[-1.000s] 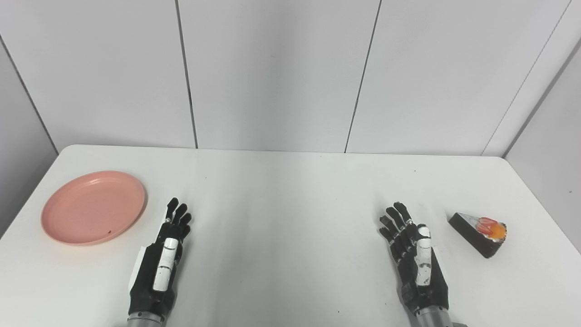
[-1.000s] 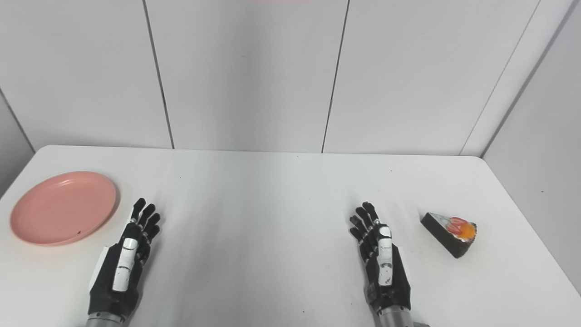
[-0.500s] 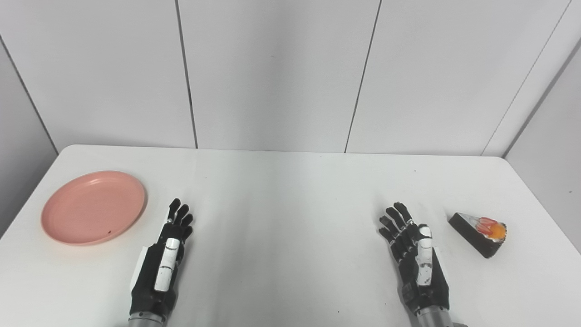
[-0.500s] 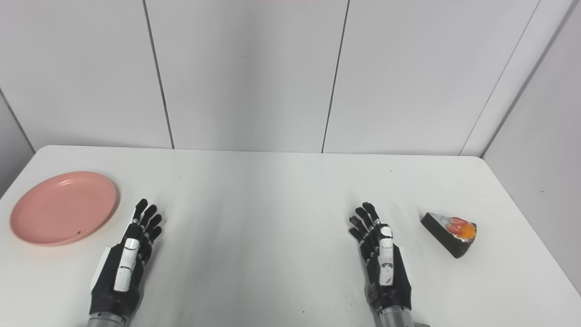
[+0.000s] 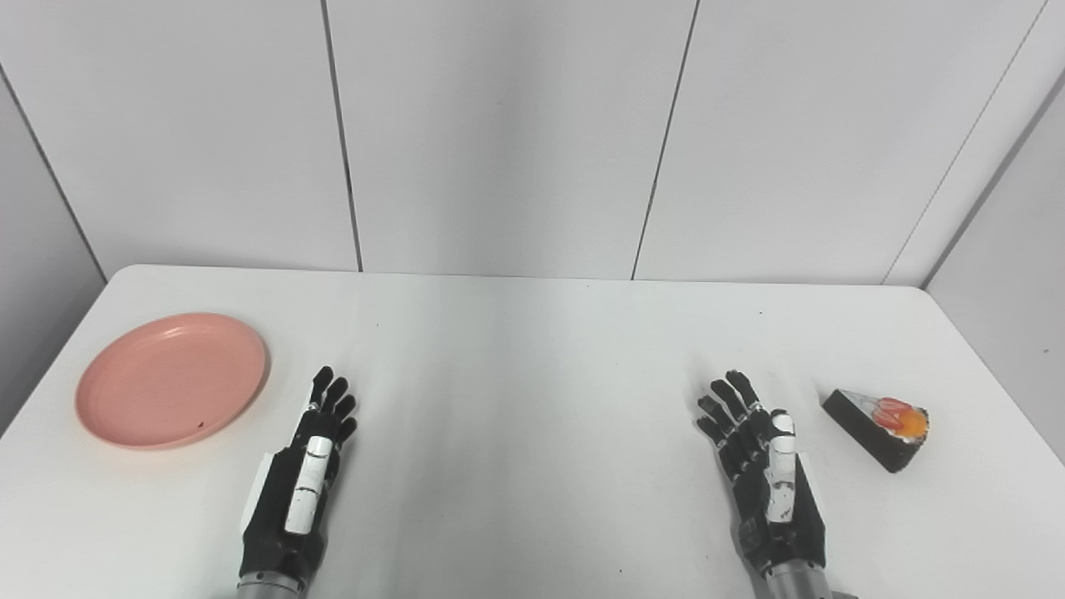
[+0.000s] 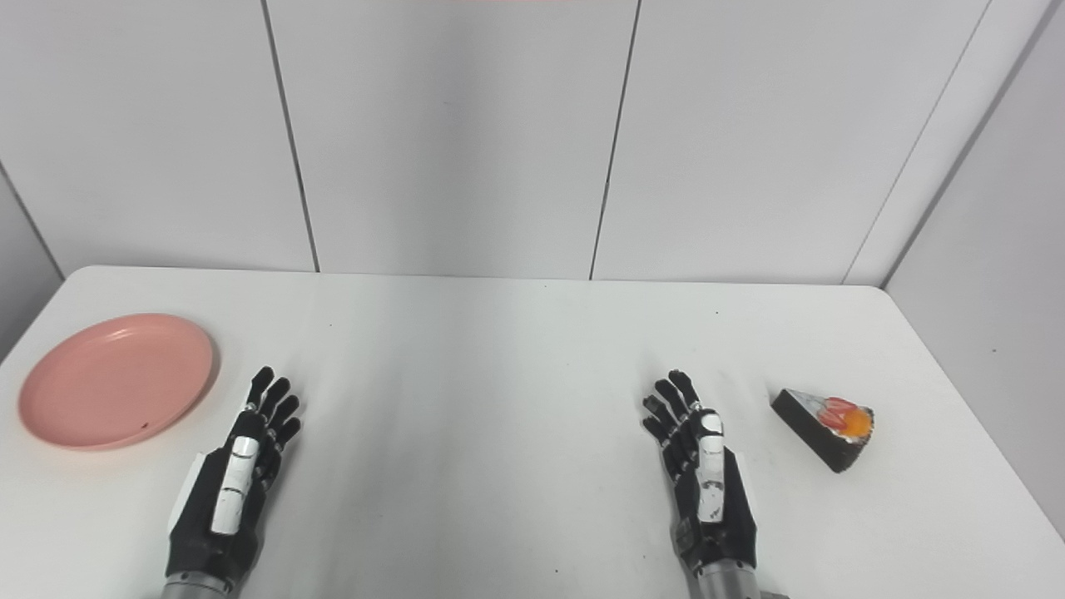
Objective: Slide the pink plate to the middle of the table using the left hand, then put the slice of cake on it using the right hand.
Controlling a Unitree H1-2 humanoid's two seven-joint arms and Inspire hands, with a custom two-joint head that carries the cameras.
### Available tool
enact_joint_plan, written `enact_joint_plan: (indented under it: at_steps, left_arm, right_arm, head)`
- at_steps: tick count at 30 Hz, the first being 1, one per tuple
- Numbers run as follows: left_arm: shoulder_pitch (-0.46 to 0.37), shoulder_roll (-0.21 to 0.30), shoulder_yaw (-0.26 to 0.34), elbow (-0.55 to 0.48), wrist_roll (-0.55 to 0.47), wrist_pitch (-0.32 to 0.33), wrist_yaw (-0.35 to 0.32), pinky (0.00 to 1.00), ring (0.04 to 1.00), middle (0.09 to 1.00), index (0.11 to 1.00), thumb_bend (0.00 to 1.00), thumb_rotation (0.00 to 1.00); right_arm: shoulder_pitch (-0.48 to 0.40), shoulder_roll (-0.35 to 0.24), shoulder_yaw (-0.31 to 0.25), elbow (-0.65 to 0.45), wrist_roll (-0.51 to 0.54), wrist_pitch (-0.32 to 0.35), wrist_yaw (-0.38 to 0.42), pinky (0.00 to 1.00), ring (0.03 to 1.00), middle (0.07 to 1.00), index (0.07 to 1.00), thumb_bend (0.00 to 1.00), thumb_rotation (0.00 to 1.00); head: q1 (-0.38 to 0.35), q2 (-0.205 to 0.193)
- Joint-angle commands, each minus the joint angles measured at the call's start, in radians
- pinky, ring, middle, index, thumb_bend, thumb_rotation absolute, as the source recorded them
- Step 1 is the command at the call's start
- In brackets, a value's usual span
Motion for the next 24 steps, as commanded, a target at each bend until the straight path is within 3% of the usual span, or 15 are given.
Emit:
enact_joint_plan:
  at_steps: [1, 9, 15, 24]
  left_arm:
    - [-0.013, -0.006, -0.006, 0.011, 0.003, -0.036, -0.003, 0.97, 0.972, 0.994, 1.000, 0.75, 0.90]
    - [-0.022, -0.049, -0.027, 0.049, 0.044, -0.045, 0.024, 0.96, 0.964, 0.983, 1.000, 0.77, 0.88]
    - [-0.031, -0.065, -0.041, 0.081, 0.075, -0.067, 0.035, 0.98, 0.975, 0.998, 1.000, 0.71, 0.92]
    - [-0.042, -0.065, -0.053, 0.130, 0.084, -0.120, 0.038, 0.98, 0.975, 0.994, 1.000, 0.71, 0.91]
  right_arm:
    - [0.011, -0.006, -0.007, 0.041, 0.016, -0.025, 0.018, 0.92, 0.884, 0.912, 0.922, 0.83, 1.00]
    - [-0.005, -0.040, -0.035, 0.105, 0.048, -0.053, 0.052, 0.94, 0.894, 0.915, 0.934, 0.79, 1.00]
    - [-0.011, -0.055, -0.045, 0.133, 0.060, -0.061, 0.068, 0.96, 0.903, 0.922, 0.946, 0.77, 1.00]
    - [-0.017, -0.058, -0.055, 0.155, 0.078, -0.056, 0.078, 0.92, 0.875, 0.899, 0.924, 0.83, 1.00]
  head:
    - [0.032, -0.012]
    - [0.159, -0.056]
    - [0.191, -0.086]
    - [0.220, -0.121]
